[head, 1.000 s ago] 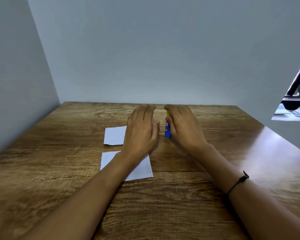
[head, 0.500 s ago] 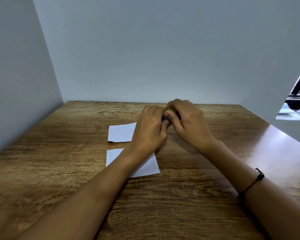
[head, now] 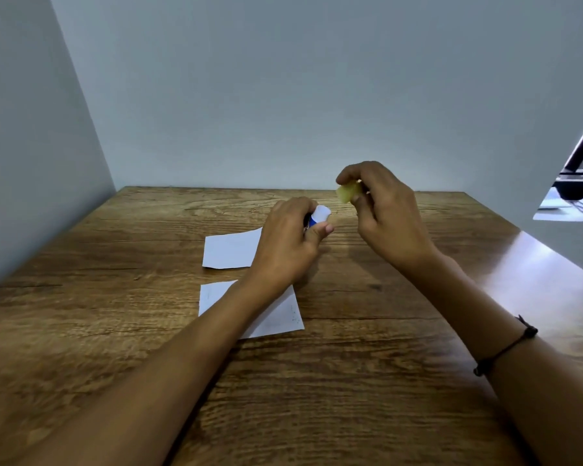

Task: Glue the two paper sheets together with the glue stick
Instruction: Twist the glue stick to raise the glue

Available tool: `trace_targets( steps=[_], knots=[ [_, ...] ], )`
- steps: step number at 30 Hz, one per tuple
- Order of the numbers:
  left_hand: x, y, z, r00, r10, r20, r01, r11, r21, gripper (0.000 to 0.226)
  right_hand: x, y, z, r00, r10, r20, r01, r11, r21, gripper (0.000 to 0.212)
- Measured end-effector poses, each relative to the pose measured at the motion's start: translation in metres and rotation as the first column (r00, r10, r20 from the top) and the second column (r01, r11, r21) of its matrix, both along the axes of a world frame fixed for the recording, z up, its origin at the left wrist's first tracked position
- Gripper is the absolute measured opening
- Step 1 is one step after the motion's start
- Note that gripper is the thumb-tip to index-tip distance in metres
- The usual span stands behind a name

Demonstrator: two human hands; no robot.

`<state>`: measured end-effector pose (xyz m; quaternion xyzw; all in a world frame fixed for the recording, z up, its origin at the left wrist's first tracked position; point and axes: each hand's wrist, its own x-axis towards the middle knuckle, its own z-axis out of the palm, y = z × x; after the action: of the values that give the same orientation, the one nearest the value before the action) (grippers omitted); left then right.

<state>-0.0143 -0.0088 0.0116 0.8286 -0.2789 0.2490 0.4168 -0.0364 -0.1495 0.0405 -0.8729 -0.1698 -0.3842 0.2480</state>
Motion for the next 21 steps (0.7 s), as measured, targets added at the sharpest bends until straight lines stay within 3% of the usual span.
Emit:
trace_targets(
  steps=[3,6,12,15,18,21],
  knots=[
    [-0.001,-0.002,-0.003,1.000,-0.005,-0.017,0.005,1.000,-0.017,0.019,0.012,-0.015,-0.009,0.962,-0.165,-0.217,0.118,0.970,-0.213,0.030],
    [0.000,-0.001,-0.004,1.000,0.008,-0.020,-0.009,0.999,-0.050,0.022,0.017,-0.018,-0.020,0.890,-0.208,-0.405,0.052,0.930,-0.363,0.031],
    [0.002,0.004,-0.005,0.999,0.022,-0.028,-0.025,0.993,-0.113,0.024,0.020,-0.014,-0.029,0.842,-0.216,-0.494,-0.004,0.914,-0.407,0.029],
    [0.003,0.005,-0.004,0.999,0.023,-0.048,-0.030,0.989,-0.146,0.023,0.017,-0.013,-0.029,0.897,-0.237,-0.373,0.054,0.896,-0.441,0.038],
    [0.001,0.006,0.001,0.992,-0.032,-0.119,0.000,0.966,-0.258,0.018,0.008,0.000,-0.020,0.955,-0.060,-0.290,0.024,0.991,-0.129,0.038],
    [0.000,0.006,0.005,0.966,-0.103,-0.236,-0.007,0.906,-0.423,0.015,-0.003,0.018,-0.018,0.912,0.157,-0.378,-0.076,0.973,0.220,0.029]
  ],
)
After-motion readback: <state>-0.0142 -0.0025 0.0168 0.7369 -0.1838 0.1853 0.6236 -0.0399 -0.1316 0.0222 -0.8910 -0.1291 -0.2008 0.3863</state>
